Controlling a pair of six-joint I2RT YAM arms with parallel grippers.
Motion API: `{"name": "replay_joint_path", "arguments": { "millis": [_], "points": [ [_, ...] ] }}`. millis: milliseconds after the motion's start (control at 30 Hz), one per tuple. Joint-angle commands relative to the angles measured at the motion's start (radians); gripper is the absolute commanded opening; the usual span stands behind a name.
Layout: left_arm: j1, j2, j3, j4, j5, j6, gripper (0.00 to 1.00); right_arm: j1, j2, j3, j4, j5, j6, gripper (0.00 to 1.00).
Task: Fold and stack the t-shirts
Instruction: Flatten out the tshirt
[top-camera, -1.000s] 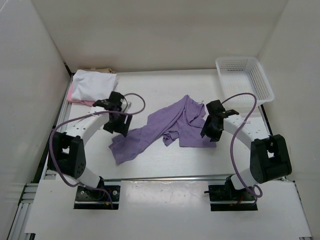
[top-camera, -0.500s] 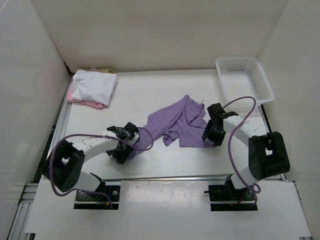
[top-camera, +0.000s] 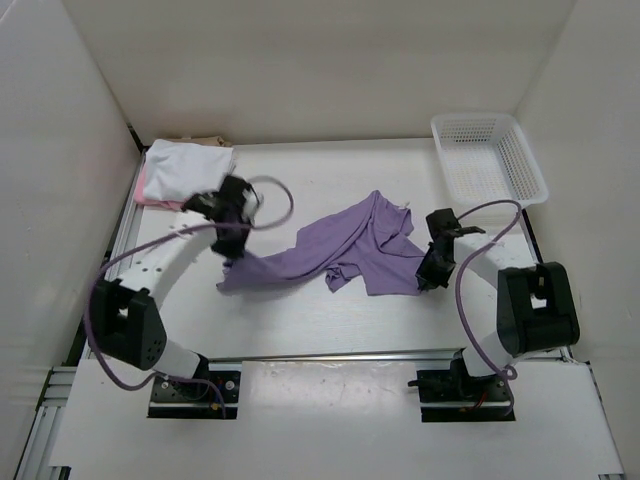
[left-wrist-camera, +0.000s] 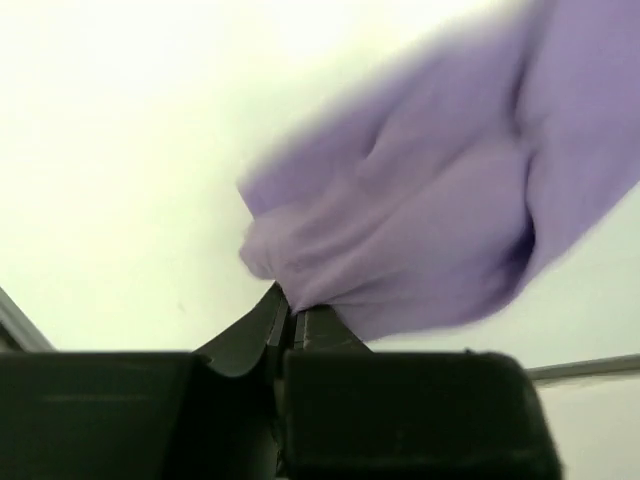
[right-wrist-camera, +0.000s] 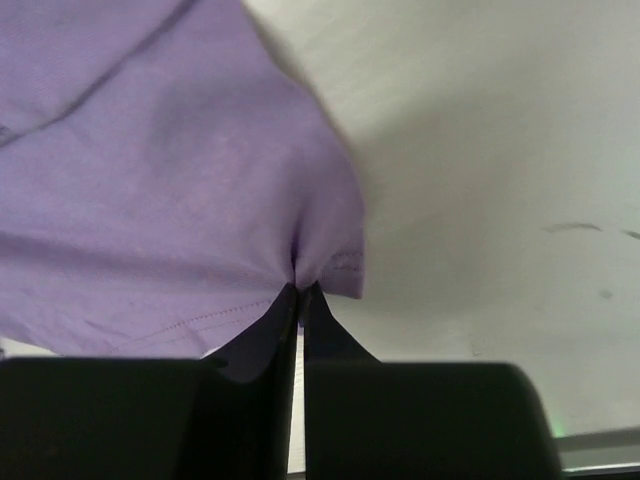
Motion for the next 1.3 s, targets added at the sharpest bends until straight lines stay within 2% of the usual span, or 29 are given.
{"name": "replay_joint_path", "arguments": {
  "millis": [0,33,100,133,167,233,367,600,633,700,733,767,800,833,900,933,1000,1033,1100,1133,1167,1200,1267],
  "points": [
    [0.14,-0.082,0.319,-0.145,0.193,-0.004,0.1,-0.047,-0.12,-0.048,-0.05,0.074,0.007,0.0],
    [0.2,-0.069,0.449,-0.166,0.208,-0.004,0.1,-0.066,-0.218,-0.048,-0.059,0.075,0.007,0.0],
    [0.249,-0.028,0.556,-0.193,0.218,-0.004,0.1,-0.079,-0.321,-0.048,-0.07,0.098,-0.003,0.0],
    [0.269,-0.016,0.6,-0.203,0.218,-0.004,0.1,-0.089,-0.413,-0.019,-0.084,0.111,-0.014,0.0],
    [0.306,-0.003,0.678,-0.203,0.218,-0.004,0.1,-0.089,-0.452,-0.001,-0.084,0.139,-0.014,0.0],
    [0.329,0.034,0.74,-0.203,0.201,-0.004,0.1,-0.11,-0.527,0.077,-0.13,0.15,-0.045,0.0],
    [0.369,0.096,0.846,-0.162,0.121,-0.004,0.1,-0.11,-0.552,0.229,-0.208,0.15,-0.091,0.0],
    [0.369,0.23,0.987,-0.072,0.029,-0.004,0.1,-0.11,-0.561,0.369,-0.259,0.127,-0.114,0.0],
    [0.369,0.288,1.007,-0.072,0.014,-0.004,0.1,-0.11,-0.561,0.389,-0.259,0.101,-0.114,0.0],
    [0.321,0.355,1.035,-0.072,-0.046,-0.004,0.14,-0.11,-0.552,0.447,-0.248,0.067,-0.105,0.0],
    [0.302,0.389,1.035,-0.072,-0.069,-0.004,0.23,-0.11,-0.536,0.461,-0.248,0.052,-0.105,0.0],
    [0.281,0.464,1.035,-0.072,-0.098,-0.004,0.52,-0.11,-0.524,0.472,-0.248,0.037,-0.096,0.0],
    [0.239,0.501,1.035,-0.062,-0.177,-0.004,0.73,-0.11,-0.5,0.484,-0.239,0.023,-0.095,0.0],
    [0.221,0.532,1.065,-0.062,-0.218,-0.004,0.83,-0.11,-0.486,0.484,-0.239,0.013,-0.086,0.0],
    [0.196,0.554,1.107,-0.081,-0.258,-0.004,0.92,-0.11,-0.466,0.493,-0.239,0.0,-0.068,0.0],
    [0.196,0.525,1.093,-0.081,-0.241,-0.004,0.95,-0.11,-0.457,0.494,-0.239,-0.01,-0.068,0.0],
    [0.185,0.375,0.986,-0.009,-0.195,-0.004,0.95,-0.11,-0.457,0.458,-0.216,-0.01,-0.059,0.0],
    [0.156,0.315,0.828,0.017,-0.195,-0.004,0.97,-0.11,-0.457,0.445,-0.216,-0.019,-0.059,0.0],
    [0.113,0.158,0.657,0.048,-0.18,-0.004,0.97,-0.11,-0.457,0.419,-0.207,-0.019,-0.049,0.0],
    [0.072,0.112,0.571,0.057,-0.116,-0.004,0.95,-0.11,-0.457,0.394,-0.207,-0.019,-0.049,0.0],
    [0.044,0.069,0.389,0.057,-0.076,-0.004,0.9,-0.101,-0.457,0.383,-0.207,-0.019,-0.049,0.0],
    [0.014,-0.002,0.293,0.077,-0.054,-0.004,0.87,-0.101,-0.466,0.372,-0.207,-0.019,-0.049,0.0],
    [-0.095,-0.04,0.068,0.123,-0.072,-0.004,0.79,-0.101,-0.466,0.351,-0.196,-0.019,-0.049,0.0]
  ]
}}
